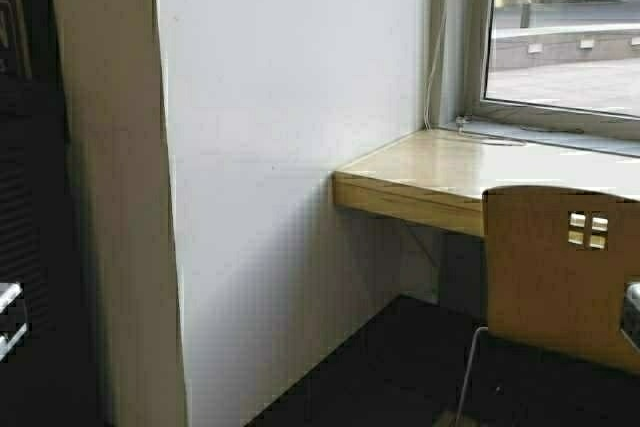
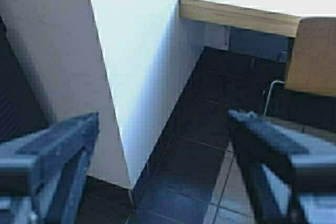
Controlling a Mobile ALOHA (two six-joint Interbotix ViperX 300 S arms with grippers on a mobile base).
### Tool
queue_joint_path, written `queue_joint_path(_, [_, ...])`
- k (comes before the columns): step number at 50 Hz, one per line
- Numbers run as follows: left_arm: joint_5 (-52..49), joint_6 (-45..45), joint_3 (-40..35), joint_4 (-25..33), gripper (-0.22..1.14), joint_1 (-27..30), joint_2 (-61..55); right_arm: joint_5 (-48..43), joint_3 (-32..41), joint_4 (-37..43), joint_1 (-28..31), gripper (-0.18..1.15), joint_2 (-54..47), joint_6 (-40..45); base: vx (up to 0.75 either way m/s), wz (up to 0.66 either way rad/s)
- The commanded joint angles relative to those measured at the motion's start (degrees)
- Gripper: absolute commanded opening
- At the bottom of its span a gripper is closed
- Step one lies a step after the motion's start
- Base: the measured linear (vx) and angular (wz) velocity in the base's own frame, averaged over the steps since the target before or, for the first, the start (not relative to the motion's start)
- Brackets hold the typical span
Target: Push the chairs under the table
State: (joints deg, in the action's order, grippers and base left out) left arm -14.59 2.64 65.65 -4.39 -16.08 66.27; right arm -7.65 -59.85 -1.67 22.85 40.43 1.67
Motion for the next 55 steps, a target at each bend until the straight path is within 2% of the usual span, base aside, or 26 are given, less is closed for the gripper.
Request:
queue_joint_path(1, [0.6,0.1,-0.5,0.1,1.02,0.0,-0.3,-0.3,1.8,0.0,-0.1,0.91,0.1,-0.1,-0.31,0.02])
queue_joint_path(37, [3.0,0.6,-0.4,0.5,1.02,0.1,0.2,-0.3,2.9,1.3,-1.1,0.91,-1.1,0.3,-0.35,-0.01])
queue_joint_path(48, [3.9,1.9,0.6,0.6,1.02,0.1,-0.3,-1.2,4.7,1.1,-4.7,0.91,-7.6,0.4,-0.37,-0.25])
queue_joint_path(55, [5.2,1.8,1.0,0.4,1.02,0.1,0.2,-0.9,4.7,1.3,-5.3,0.91,-7.5,0.5,-0.42,-0.24])
